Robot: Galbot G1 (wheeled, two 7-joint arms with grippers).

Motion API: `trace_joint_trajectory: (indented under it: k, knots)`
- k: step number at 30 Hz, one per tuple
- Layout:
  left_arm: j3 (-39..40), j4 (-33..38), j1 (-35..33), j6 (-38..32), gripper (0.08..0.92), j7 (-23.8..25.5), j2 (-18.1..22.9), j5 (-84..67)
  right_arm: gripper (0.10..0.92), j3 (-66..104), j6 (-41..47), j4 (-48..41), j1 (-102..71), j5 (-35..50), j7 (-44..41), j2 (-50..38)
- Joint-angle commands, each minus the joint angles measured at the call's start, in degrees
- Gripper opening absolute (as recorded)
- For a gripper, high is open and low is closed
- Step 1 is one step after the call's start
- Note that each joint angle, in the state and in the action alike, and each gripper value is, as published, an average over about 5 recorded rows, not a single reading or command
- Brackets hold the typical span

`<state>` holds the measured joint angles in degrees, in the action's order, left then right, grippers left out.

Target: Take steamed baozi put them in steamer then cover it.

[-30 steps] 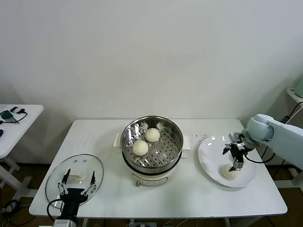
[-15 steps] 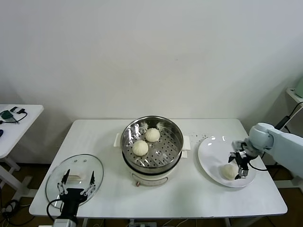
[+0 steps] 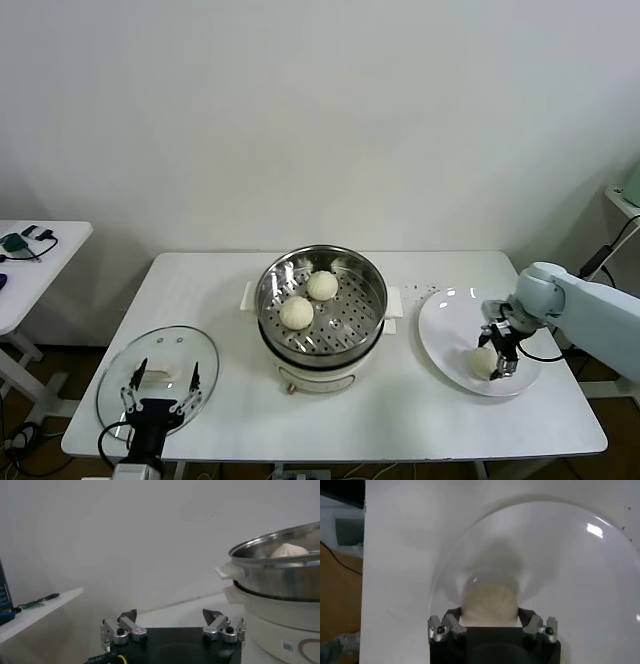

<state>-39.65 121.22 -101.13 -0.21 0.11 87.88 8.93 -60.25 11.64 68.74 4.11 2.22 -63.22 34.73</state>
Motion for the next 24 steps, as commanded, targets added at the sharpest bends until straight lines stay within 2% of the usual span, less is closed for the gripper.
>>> trace_joint_trajectory:
  k: [1, 6, 17, 24]
  knots:
    - [-0.11, 0.08, -0.14, -0.11, 0.823, -0.01, -0.02, -0.08, 0.713, -0.85, -1.09, -0.58, 1.26, -0.24, -0.23, 0.64]
    - [-0.15, 0.17, -0.47, -0.27, 0.823, -0.02, -0.03, -0.19, 0.704, -5.42, -7.46, -0.71, 9.06, -1.02, -1.47, 1.42]
    - [0.5, 0.59, -1.1, -0.26, 0.823, -0.05, 0.28, 0.3, 0.687, -21.83, -36.07, 0.73, 40.34, -7.84, -5.56, 11.68]
    - [0.91, 1.25, -1.11, 0.26, 0.823, -0.17, 0.58, -0.19, 0.691, -22.75, -43.65, 4.37, 47.78, -6.25, -6.09, 19.29]
